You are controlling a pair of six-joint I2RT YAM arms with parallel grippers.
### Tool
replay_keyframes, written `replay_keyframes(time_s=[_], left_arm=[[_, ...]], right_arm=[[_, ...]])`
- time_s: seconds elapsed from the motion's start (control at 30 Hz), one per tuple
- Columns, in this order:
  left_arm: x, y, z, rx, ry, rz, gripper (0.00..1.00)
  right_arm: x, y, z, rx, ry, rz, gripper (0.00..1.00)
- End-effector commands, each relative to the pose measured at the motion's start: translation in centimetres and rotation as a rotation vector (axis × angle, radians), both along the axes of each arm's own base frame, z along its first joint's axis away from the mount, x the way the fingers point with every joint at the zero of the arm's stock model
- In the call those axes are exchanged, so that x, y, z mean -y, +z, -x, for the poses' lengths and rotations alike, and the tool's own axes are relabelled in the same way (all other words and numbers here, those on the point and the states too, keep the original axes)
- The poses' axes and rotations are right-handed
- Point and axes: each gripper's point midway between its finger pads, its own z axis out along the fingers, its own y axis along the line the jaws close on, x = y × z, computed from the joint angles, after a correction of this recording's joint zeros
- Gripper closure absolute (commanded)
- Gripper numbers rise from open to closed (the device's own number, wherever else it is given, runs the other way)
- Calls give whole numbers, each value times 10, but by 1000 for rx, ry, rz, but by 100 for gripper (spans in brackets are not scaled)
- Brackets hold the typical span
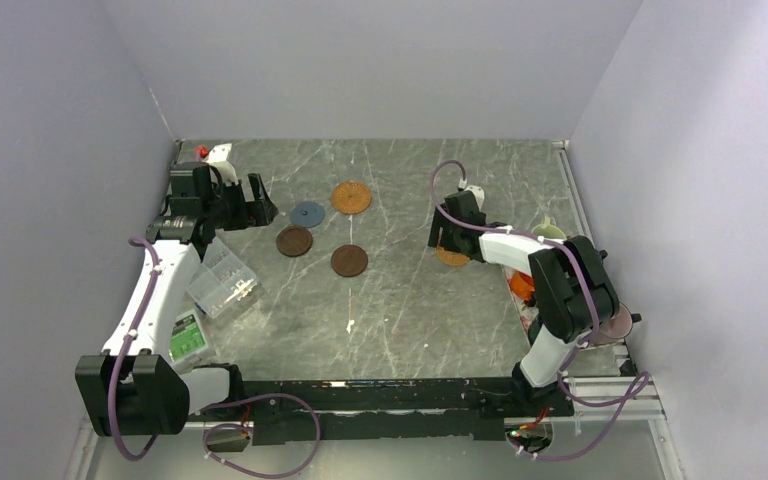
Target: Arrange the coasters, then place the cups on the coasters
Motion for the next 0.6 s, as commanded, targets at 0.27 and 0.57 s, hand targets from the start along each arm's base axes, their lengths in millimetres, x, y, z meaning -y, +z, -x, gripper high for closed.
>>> replay_keyframes(time_s=[0.27,0.57], left_arm=[[2,4,-4,18,0,3,6],[1,3,-4,16,1,1,6]], right_arm=[[15,-27,4,-83,-11,59,24],[12,-25,-2,-73,-2,54,24]])
